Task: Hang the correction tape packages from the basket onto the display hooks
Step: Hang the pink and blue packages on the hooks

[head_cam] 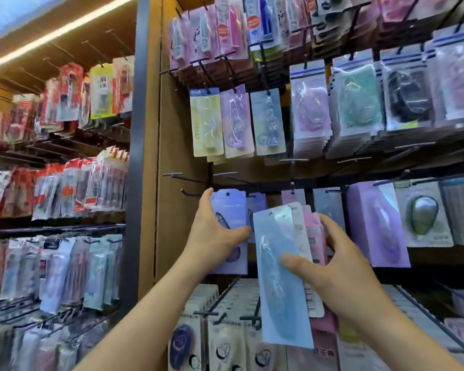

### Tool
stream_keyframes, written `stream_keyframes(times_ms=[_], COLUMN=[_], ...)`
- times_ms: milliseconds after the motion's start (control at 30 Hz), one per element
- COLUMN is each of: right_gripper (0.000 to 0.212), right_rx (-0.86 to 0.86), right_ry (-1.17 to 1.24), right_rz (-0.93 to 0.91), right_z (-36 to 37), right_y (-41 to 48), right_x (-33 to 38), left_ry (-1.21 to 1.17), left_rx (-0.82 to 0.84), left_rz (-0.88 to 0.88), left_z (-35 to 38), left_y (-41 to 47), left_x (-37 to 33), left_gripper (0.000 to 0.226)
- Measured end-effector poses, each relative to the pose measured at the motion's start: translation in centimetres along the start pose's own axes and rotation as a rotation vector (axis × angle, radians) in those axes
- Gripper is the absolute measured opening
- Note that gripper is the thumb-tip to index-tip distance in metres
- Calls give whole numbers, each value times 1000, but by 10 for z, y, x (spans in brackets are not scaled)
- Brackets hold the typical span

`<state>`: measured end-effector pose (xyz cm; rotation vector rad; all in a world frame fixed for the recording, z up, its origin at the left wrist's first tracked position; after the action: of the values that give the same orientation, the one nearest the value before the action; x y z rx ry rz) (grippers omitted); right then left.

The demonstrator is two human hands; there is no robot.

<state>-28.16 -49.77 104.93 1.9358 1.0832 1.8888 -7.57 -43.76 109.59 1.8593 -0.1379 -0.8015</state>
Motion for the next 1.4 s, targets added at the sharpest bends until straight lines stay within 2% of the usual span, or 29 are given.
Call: stream_keyframes(times_ms=[133, 367, 533, 633, 700, 833, 933, 1033, 1133, 1200, 1400], right_gripper=[59, 92, 91, 85, 77, 69, 67, 72, 74, 74, 74], right_rx=[-12, -110, -73, -20, 0, 11, 22, 38, 45, 43, 51], right_ry=[-34, -161, -377, -454, -412, -87, -33, -81, -78, -64, -25], right_rz=[9, -68, -198, -210, -192, -64, -36, -51, -55, -51, -51], right_z=[9, 10, 17, 20, 20, 14, 13, 16, 19, 20, 19], right_y=[8, 11, 4, 5, 10, 21, 24, 25, 27, 29, 36], right_x=[-3, -2, 8, 14, 16, 10, 10, 12, 11, 9, 5], left_ry=[22, -22, -62, -66, -47, -19, -6, -97, -260, -276, -330], left_rx=[37, 89, 71, 61, 67, 158, 175, 131, 34, 18, 75], left_rz=[37, 3, 1, -12, -17, -21, -16, -39, -97, -111, -165], left_z=[-2, -4, -7, -10, -12, -11, -12, -14, -14, -13, -6], left_y=[10, 3, 0, 2, 7, 12, 11, 9, 16, 25, 37], left_x=[-1, -1, 1, 1, -1, -8, -8, -1, 5, 6, 15], left_gripper=[114, 103, 104, 102, 99, 99, 98, 82, 46, 30, 26])
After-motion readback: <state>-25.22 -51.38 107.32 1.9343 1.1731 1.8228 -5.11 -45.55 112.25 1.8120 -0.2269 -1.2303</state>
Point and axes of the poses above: each hand's wrist, its own y-axis towards the middle knuckle, its own z-axis out of the palm, x = y × z, the point moved 3 cm from there along y, towards the middle knuckle, and after that the axes turned 10 degrees about z, right-handed, at the moved point
